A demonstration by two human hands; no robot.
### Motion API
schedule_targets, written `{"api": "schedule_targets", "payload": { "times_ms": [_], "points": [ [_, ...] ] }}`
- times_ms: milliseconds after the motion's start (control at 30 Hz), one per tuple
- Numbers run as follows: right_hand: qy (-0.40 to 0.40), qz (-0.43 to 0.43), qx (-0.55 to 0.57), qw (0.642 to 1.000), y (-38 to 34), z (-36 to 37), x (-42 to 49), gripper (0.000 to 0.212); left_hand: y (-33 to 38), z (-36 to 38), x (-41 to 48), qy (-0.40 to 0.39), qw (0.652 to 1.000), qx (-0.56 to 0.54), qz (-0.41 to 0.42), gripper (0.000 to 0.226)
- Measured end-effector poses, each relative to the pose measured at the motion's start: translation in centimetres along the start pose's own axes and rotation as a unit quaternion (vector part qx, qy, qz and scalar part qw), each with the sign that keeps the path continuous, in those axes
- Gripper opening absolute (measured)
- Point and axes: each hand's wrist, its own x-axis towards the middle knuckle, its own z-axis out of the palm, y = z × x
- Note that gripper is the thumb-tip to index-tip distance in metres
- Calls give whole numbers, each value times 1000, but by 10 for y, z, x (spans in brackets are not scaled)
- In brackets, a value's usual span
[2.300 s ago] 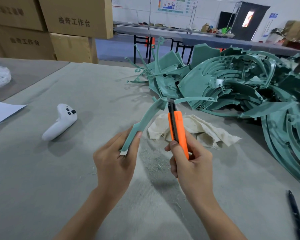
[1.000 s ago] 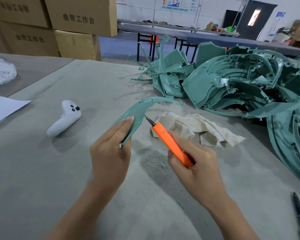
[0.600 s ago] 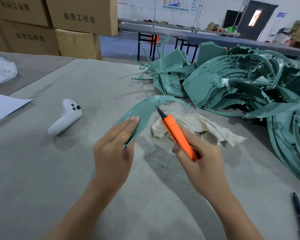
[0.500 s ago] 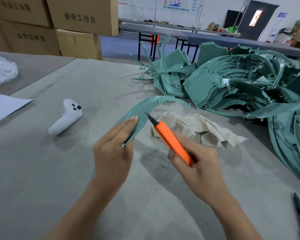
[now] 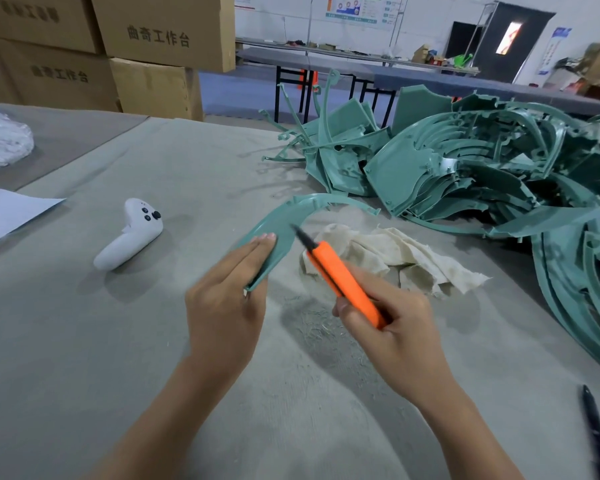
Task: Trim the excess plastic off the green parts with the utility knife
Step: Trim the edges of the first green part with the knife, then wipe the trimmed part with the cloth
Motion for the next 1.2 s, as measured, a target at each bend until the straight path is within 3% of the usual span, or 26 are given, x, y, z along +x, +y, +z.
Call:
{"api": "schedule_targets", "payload": {
  "times_ms": [100, 167, 233, 333, 500, 633, 700, 800, 833, 900, 967, 1000, 1067, 1133, 1200],
  "points": [
    [-29, -17, 45, 998, -4, -1, -2, 40, 4, -2, 5, 5, 997, -7, -70, 22],
    [16, 7, 38, 999, -1, -7, -1, 41, 5, -4, 8, 30, 992, -25, -119, 9],
    [106, 84, -15, 991, 10, -22, 1, 44, 0, -4, 11, 45, 978, -38, -201, 23],
    [200, 253, -173, 931, 35, -62, -8, 45, -12, 0, 14, 63, 923, -125, -359, 33],
    [102, 447, -324, 827, 65, -106, -46, 48, -25, 3, 13, 93, 813, -300, -490, 10],
    [-14, 496, -383, 779, 69, -103, -54, 41, -35, 5, 11, 109, 783, -318, -523, 9],
    [-49, 496, -417, 760, 68, -97, -54, 44, -35, 5, 12, 111, 774, -323, -533, 9],
    [-74, 475, -525, 703, 57, -91, -44, 47, -37, 6, 12, 121, 759, -339, -543, 9],
    [-50, 448, -526, 721, 53, -89, -39, 46, -37, 7, 12, 123, 755, -343, -545, 9],
    [-2, 359, -463, 811, 51, -80, -24, 42, -38, 8, 12, 127, 747, -349, -551, 7],
    [6, 270, -374, 887, 49, -63, -3, 39, -38, 8, 11, 130, 736, -359, -559, 7],
    [-7, 232, -347, 909, 50, -52, 9, 39, -38, 9, 11, 129, 731, -365, -561, 8],
    [-56, 156, -353, 921, 56, -26, 31, 44, -38, 9, 10, 119, 728, -375, -562, 8],
    [-114, 95, -391, 908, 64, -3, 51, 53, -38, 8, 10, 106, 727, -379, -563, 6],
    [-139, 80, -419, 894, 75, 13, 67, 48, -38, 7, 11, 101, 725, -384, -563, 9]
  ]
}}
